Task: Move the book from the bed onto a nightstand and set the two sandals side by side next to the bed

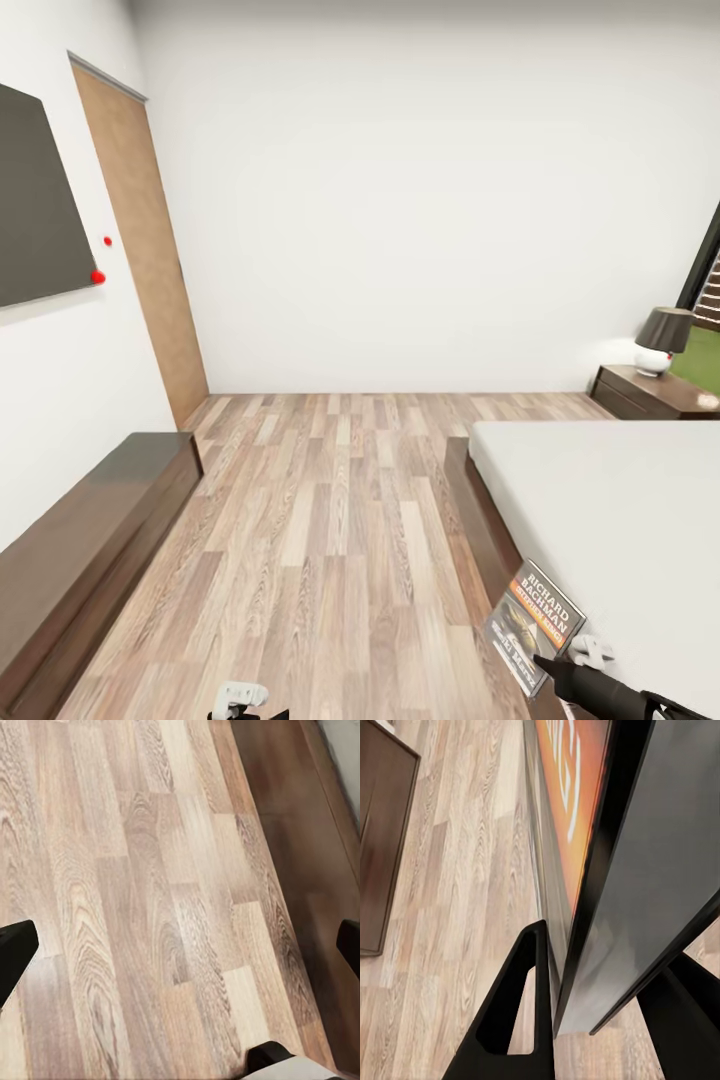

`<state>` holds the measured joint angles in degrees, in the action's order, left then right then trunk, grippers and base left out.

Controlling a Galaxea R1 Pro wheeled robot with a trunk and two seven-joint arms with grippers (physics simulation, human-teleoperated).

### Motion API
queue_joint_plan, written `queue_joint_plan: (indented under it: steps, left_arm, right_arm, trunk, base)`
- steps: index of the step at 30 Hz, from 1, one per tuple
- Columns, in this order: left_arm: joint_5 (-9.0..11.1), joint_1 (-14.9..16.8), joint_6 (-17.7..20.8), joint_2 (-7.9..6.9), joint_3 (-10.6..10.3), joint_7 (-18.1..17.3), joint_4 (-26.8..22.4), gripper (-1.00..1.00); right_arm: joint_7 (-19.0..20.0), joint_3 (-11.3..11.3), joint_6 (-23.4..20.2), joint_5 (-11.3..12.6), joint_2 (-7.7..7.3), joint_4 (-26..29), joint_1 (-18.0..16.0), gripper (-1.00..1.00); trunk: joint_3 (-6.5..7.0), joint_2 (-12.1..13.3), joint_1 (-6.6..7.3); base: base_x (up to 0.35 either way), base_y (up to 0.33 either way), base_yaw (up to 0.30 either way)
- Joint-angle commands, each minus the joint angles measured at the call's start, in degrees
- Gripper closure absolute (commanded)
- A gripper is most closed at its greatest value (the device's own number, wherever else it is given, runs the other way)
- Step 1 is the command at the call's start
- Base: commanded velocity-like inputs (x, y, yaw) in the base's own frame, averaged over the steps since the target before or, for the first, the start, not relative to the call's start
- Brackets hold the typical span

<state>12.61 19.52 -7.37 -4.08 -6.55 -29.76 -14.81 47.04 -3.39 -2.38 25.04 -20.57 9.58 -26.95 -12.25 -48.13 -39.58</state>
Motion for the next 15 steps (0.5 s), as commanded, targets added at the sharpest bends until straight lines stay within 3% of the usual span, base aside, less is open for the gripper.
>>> queue_joint_plan:
  steps: [1, 15]
  left_arm:
    - [0.48, 0.05, -0.27, -0.05, -0.48, -0.02, 0.06, -1.00]
    - [0.48, 0.05, -0.27, -0.05, -0.48, -0.02, 0.05, -1.00]
  right_arm:
    - [0.15, -0.30, -0.26, 0.62, -0.02, 0.00, -0.04, 1.00]
    - [0.07, -0.30, -0.26, 0.62, 0.01, 0.00, -0.03, 1.00]
  trunk:
    - [-0.08, -0.05, -0.04]
    - [-0.08, -0.05, -0.04]
  base:
    - [0.309, 0.000, -0.001]
    - [0.325, 0.000, 0.000]
